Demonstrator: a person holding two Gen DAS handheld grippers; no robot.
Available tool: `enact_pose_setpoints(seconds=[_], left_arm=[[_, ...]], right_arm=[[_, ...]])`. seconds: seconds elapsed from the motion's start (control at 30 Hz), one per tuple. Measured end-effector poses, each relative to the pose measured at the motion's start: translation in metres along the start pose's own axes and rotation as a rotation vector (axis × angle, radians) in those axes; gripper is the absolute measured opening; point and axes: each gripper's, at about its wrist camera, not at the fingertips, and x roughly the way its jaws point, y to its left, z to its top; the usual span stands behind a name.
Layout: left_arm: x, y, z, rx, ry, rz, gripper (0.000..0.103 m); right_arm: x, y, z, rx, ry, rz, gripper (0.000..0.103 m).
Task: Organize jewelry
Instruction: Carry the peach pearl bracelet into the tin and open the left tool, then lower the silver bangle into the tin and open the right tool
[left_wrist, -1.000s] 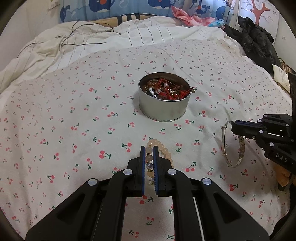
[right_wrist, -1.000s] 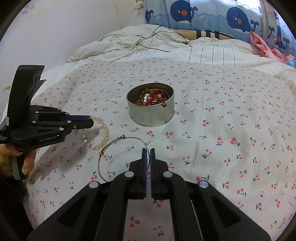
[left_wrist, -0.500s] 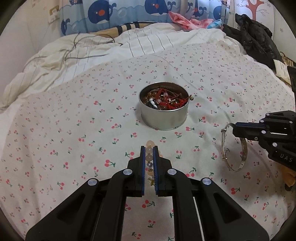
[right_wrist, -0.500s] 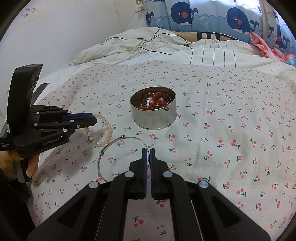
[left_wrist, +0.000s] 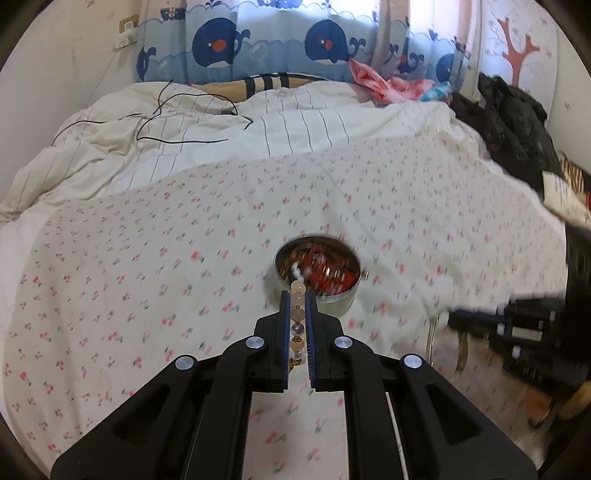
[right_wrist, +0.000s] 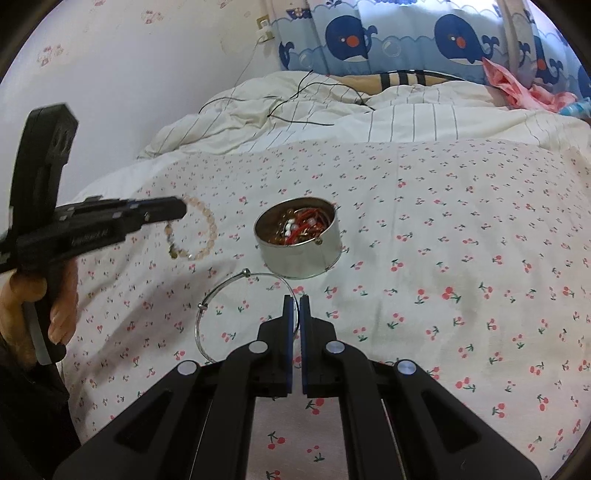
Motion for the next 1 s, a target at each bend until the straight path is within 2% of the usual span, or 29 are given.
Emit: enact_pose_setpoints(seconds=[0.13, 0.2, 0.3, 0.33, 0.4, 0.47, 0.5, 0.53, 0.57, 0.6, 0.67, 0.77, 0.9, 1.0], left_arm=[[0.022, -0.005, 0.024, -0.038, 0.018, -0.027, 0.007], [0.04, -0.006, 0.033, -0.079, 0.033, -0.08, 0.007], [0.063, -0.008, 0.042, -0.121, 0.062, -0.109, 0.007], [0.075, -0.006, 0.045, -0.152, 0.074, -0.145, 0.007], [0.092, -0.007, 0.046, -0.161, 0.111, -0.129, 0.007], [0.112, -0.011, 0.045, -0.131, 0.165, -0.041, 0.01], [0.122, -0.012, 0.043, -0.107, 0.206, 0.011, 0.014], [0.125, -0.012, 0.041, -0.098, 0.217, 0.028, 0.016], [0.125, -0.011, 0.04, -0.092, 0.22, 0.04, 0.025], [0.122, -0.009, 0.038, -0.09, 0.219, 0.051, 0.045], [0.104, -0.003, 0.035, -0.099, 0.172, 0.085, 0.067], [0.074, 0.01, 0.024, -0.123, 0.124, 0.092, 0.071], [0.034, 0.028, -0.008, -0.193, 0.059, 0.09, 0.088], [0.019, 0.047, -0.046, -0.31, 0.05, 0.052, 0.088]], right_arm=[[-0.003, -0.006, 0.003, 0.025, -0.006, 0.002, 0.004], [-0.004, -0.009, 0.003, 0.035, -0.009, 0.004, 0.004], [-0.005, -0.01, 0.004, 0.037, -0.01, -0.002, 0.004], [-0.005, -0.011, 0.004, 0.039, -0.009, -0.003, 0.004], [-0.004, -0.011, 0.003, 0.037, -0.007, -0.012, 0.004], [-0.003, -0.012, 0.003, 0.038, -0.004, -0.018, 0.004], [-0.002, -0.012, 0.003, 0.041, -0.001, -0.019, 0.004], [-0.002, -0.013, 0.003, 0.042, -0.001, -0.022, 0.004], [-0.001, -0.014, 0.003, 0.042, 0.0, -0.027, 0.004], [-0.001, -0.014, 0.003, 0.043, 0.001, -0.032, 0.004], [0.002, -0.015, 0.002, 0.05, 0.003, -0.041, 0.004], [0.004, -0.016, 0.004, 0.047, -0.005, -0.07, 0.004], [0.01, -0.015, 0.024, 0.045, -0.042, -0.093, 0.004], [0.033, -0.005, 0.043, 0.004, -0.031, -0.118, 0.004]])
